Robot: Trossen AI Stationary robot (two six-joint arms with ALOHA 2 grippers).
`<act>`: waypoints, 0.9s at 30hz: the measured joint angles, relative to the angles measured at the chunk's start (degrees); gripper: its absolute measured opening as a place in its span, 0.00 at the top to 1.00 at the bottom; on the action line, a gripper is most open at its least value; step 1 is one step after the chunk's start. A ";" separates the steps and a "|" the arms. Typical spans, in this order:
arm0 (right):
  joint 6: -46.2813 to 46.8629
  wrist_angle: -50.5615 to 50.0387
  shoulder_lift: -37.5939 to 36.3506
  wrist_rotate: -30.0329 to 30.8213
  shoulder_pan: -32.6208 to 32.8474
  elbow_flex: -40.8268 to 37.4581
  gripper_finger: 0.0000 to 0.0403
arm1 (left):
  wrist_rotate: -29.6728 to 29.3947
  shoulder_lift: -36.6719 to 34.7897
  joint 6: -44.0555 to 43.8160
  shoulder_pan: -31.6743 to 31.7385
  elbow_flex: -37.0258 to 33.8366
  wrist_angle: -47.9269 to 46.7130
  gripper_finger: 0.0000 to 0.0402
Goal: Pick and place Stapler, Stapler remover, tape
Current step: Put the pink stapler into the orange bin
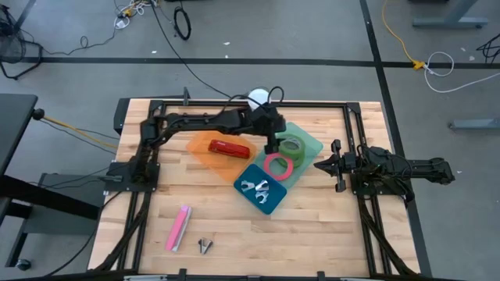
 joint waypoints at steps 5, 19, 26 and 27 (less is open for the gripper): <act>0.00 0.02 0.00 -0.02 -0.02 0.00 0.97 | -0.01 -3.23 0.00 -1.10 -0.02 -5.66 0.23; 0.00 0.02 0.00 -0.01 -0.02 0.00 0.97 | -0.37 -10.48 -6.37 -2.95 -0.07 -24.59 0.23; 0.00 0.02 0.00 0.00 -0.02 0.00 0.97 | -0.39 -15.03 -10.49 -3.57 -0.06 -35.39 0.23; 0.00 0.02 0.00 -0.02 -0.02 0.00 0.97 | -0.39 -15.66 -11.03 -3.58 -0.04 -36.94 0.23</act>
